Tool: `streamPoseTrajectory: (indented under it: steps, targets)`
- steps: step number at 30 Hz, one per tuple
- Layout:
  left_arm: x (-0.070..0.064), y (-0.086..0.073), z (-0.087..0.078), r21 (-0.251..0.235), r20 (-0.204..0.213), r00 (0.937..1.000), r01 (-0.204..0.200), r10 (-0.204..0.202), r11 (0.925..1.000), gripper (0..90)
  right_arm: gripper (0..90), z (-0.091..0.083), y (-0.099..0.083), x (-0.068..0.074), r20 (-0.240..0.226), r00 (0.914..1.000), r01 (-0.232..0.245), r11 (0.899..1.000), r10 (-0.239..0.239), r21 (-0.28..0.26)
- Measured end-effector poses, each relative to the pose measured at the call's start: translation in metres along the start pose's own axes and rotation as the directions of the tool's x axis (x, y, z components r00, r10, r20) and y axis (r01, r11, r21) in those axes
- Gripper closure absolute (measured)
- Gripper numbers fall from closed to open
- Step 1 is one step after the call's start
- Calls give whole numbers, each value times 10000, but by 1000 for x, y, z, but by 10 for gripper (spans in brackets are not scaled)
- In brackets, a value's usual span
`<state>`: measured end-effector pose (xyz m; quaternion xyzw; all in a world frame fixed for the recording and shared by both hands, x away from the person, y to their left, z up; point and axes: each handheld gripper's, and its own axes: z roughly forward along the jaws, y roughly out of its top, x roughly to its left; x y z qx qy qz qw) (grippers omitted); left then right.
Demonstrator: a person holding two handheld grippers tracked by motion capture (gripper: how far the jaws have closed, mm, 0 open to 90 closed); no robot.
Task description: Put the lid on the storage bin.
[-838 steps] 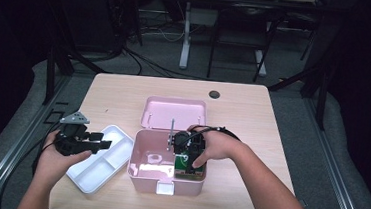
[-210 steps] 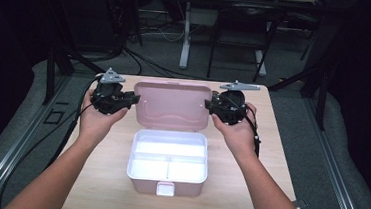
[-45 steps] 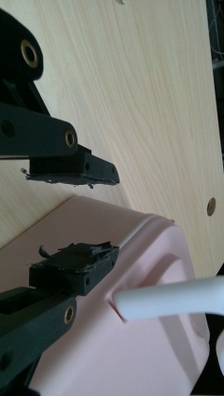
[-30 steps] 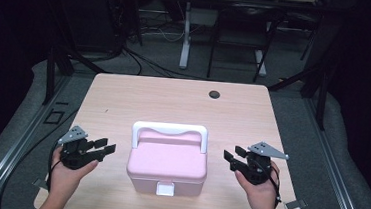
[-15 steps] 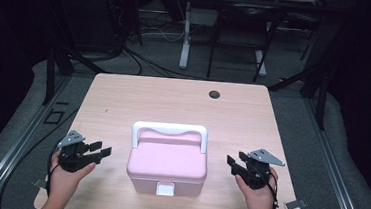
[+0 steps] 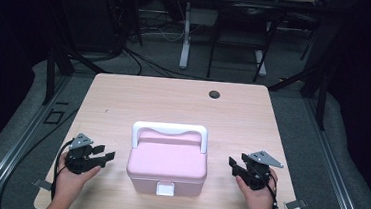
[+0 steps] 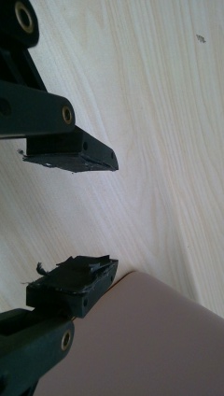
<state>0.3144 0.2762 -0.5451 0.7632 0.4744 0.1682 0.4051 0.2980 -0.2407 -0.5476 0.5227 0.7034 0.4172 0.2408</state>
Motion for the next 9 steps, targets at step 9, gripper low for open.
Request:
streamPoseTrajectory:
  steps: [9]
  targets:
    - [11, -3, 5, 266, -229, 9993, 301, -295, 9992, 444, 379, 8, -3, -9, 558, 9983, 162, 9984, -192, 544]
